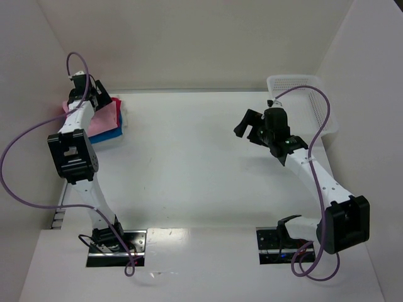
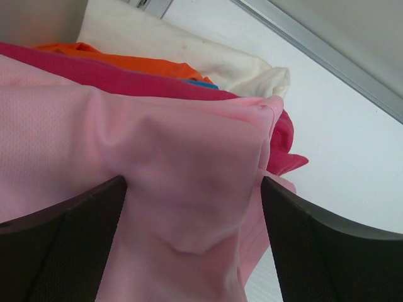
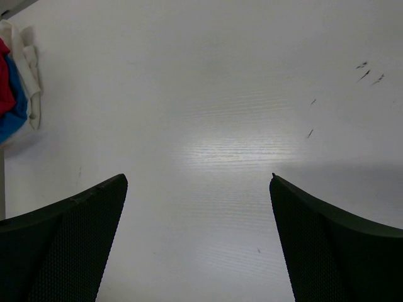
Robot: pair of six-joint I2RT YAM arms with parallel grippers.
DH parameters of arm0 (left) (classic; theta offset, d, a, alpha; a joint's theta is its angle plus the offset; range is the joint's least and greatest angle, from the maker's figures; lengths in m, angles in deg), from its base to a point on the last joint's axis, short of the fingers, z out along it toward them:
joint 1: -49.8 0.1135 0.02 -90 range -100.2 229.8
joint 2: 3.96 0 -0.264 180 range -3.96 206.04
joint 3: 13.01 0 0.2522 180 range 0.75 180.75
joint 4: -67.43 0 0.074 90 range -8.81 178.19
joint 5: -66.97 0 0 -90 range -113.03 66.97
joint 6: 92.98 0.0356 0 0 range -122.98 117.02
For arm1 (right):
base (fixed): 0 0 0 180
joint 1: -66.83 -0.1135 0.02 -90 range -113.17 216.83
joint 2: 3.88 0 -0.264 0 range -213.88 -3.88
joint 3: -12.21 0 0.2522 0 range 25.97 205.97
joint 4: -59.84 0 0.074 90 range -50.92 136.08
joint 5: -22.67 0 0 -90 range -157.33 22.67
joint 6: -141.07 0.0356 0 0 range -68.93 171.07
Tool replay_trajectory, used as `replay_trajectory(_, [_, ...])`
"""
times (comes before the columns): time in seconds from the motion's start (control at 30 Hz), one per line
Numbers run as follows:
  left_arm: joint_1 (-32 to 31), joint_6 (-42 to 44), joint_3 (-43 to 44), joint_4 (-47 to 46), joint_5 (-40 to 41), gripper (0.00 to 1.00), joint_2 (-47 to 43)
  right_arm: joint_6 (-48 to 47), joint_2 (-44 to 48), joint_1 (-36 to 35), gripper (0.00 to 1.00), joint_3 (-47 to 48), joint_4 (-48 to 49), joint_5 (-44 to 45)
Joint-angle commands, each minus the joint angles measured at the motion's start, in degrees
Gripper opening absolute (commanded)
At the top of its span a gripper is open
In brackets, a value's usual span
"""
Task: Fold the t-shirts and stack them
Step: Put the neatly folded tshirt into the corner of the board with the left arm
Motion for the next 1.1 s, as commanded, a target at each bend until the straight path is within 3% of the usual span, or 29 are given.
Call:
replay_trajectory(0.0, [0.2,0.1,3.2,-1.7,1.1,0.95,-0.4,-0.6,-0.6,0.5,0.99,3.0,-0.4,1.1])
replay_trajectory(0.17, [0.2,-0.5,0.4,-3.8,1.6,0.95,-0.6,-0.1,-0.6,0.5,0.99,2.3,0.6,1.1])
replay_trajectory(0.37, [0.7,-0.5,7.3,2.2,0.5,0.95,7.1,-0.1,-0.6,0.5,0.99,1.9,0.1,1.7])
replay_trajectory(0.53, [0.7,-1.0,5.8,1.7,-0.2,0.95,5.5,-0.1,-0.6,1.7,0.99,2.6,-0.9,1.8])
replay_trajectory(0.87, [1.2,-0.5,5.5,2.9,-6.8,0.97,-15.8,-2.6,1.2,6.4,0.99,8.2,-2.4,2.9])
replay_trajectory(1.07, [1.2,1.4,-0.2,4.4,-12.3,0.99,-28.8,-3.5,0.6,9.4,0.99,10.7,-2.7,2.4])
